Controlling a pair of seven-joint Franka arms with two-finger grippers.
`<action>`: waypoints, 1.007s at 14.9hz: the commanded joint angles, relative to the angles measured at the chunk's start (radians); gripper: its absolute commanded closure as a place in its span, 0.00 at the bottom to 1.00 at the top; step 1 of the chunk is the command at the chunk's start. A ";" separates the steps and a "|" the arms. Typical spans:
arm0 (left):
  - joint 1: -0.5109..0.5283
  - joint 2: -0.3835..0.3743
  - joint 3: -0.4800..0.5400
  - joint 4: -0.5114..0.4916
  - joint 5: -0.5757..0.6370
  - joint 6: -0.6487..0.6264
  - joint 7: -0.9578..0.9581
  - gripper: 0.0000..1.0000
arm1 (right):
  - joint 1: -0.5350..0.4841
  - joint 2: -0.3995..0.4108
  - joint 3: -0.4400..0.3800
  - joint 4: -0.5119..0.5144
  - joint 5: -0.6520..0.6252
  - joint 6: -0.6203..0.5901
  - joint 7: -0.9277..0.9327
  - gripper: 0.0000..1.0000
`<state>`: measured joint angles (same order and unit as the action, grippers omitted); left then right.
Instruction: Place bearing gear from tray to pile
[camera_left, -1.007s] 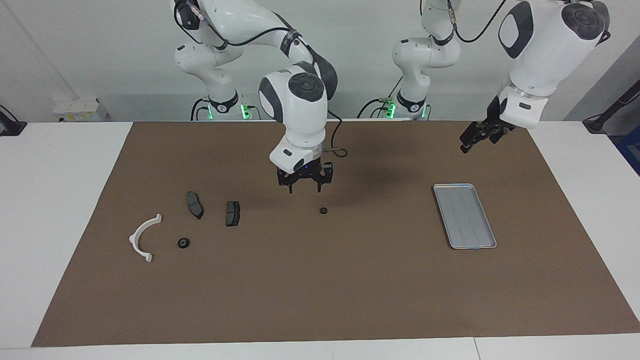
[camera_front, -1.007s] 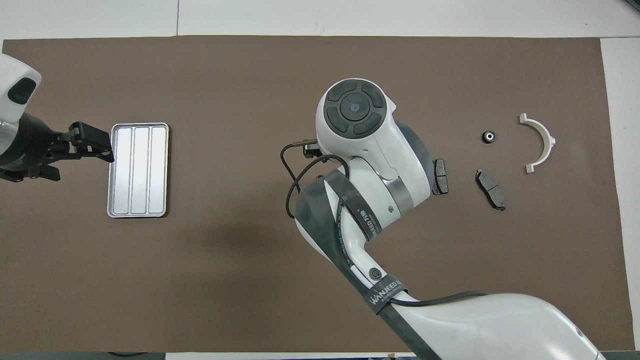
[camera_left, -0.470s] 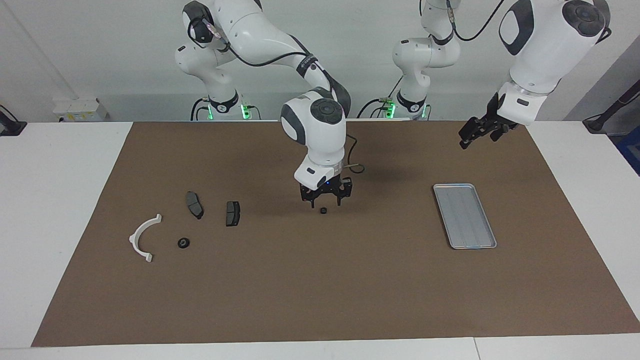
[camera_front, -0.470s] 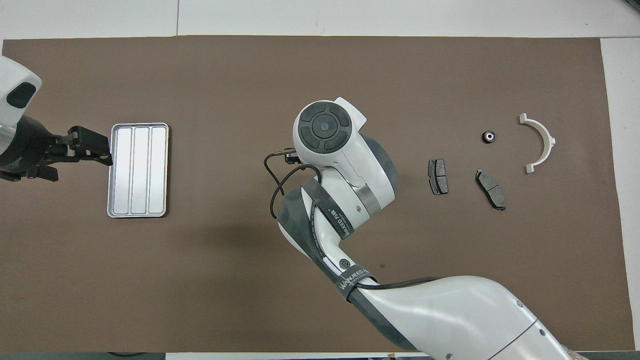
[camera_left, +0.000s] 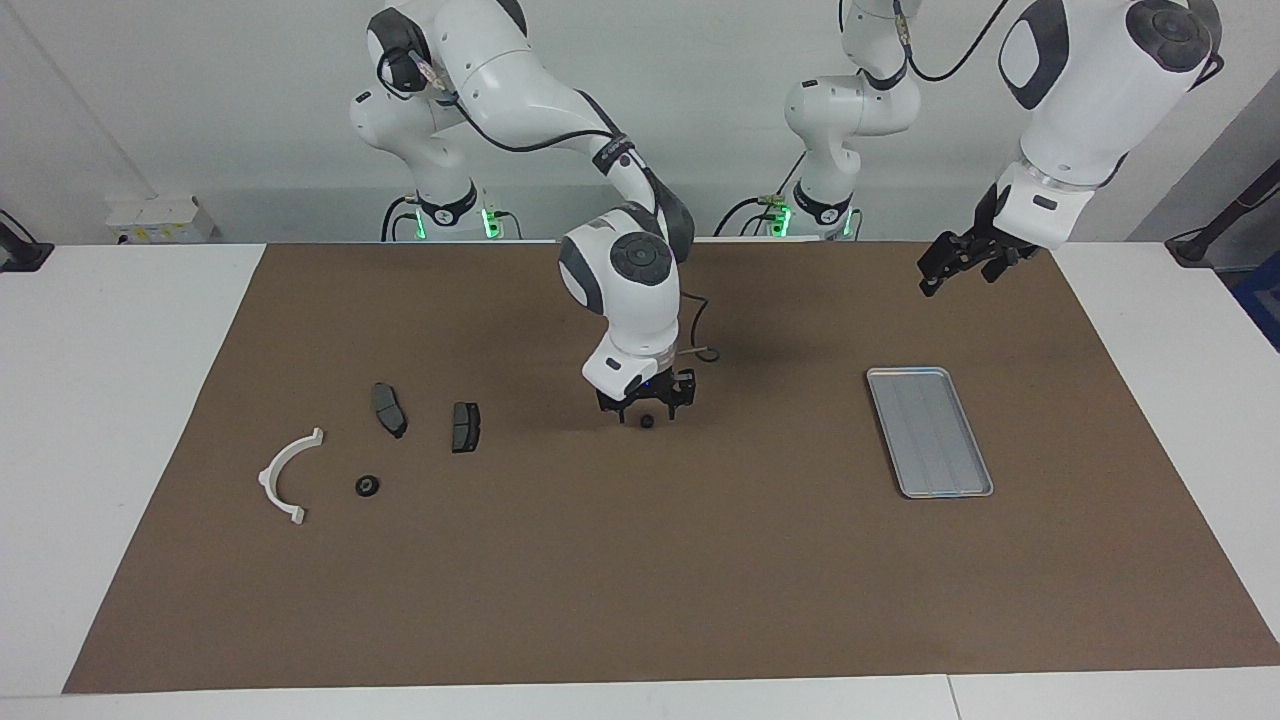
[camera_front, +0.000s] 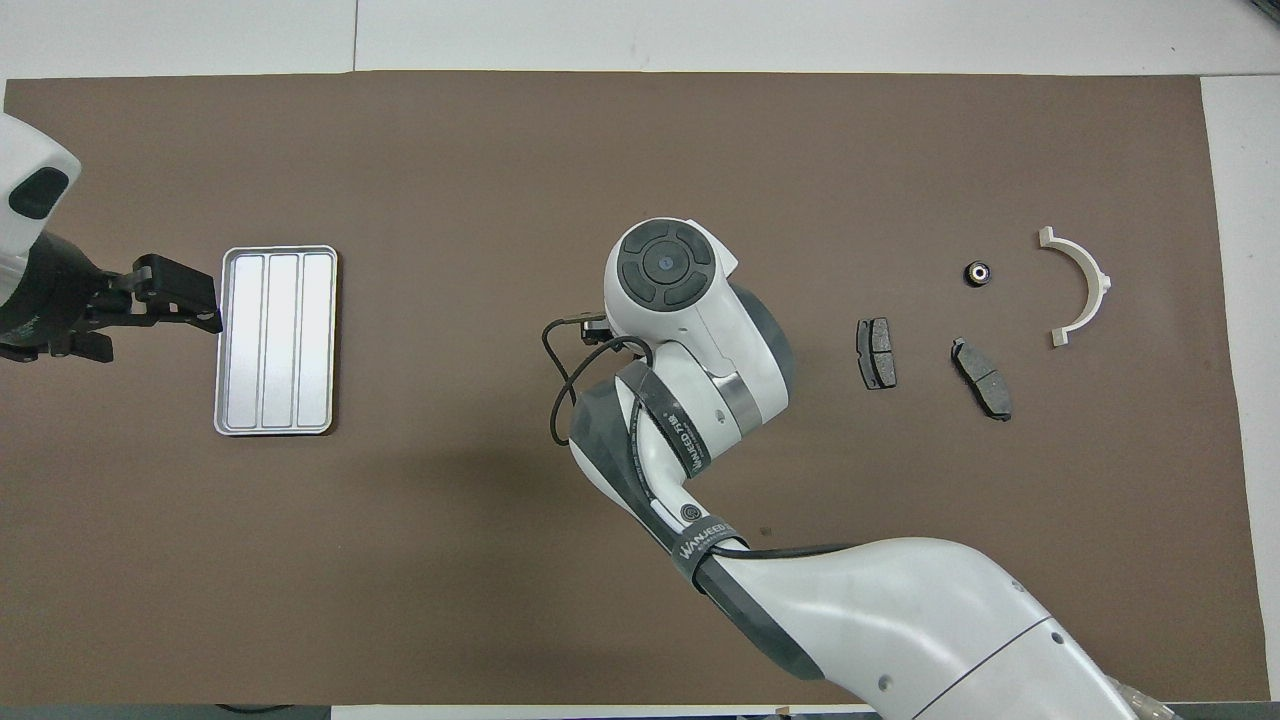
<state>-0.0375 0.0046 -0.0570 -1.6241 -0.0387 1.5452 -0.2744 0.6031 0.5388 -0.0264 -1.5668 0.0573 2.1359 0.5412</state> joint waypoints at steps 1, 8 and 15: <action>0.021 -0.023 -0.004 -0.019 -0.009 -0.004 0.021 0.00 | -0.011 -0.020 0.008 -0.044 0.047 0.027 -0.033 0.22; 0.019 -0.020 -0.001 -0.019 -0.010 0.001 0.037 0.00 | -0.008 -0.013 0.009 -0.082 0.049 0.087 -0.035 0.22; 0.018 -0.021 -0.003 -0.020 -0.009 -0.004 0.028 0.00 | -0.002 -0.002 0.009 -0.107 0.052 0.125 -0.036 0.23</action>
<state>-0.0319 0.0044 -0.0546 -1.6241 -0.0387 1.5454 -0.2566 0.6085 0.5396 -0.0226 -1.6520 0.0770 2.2220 0.5390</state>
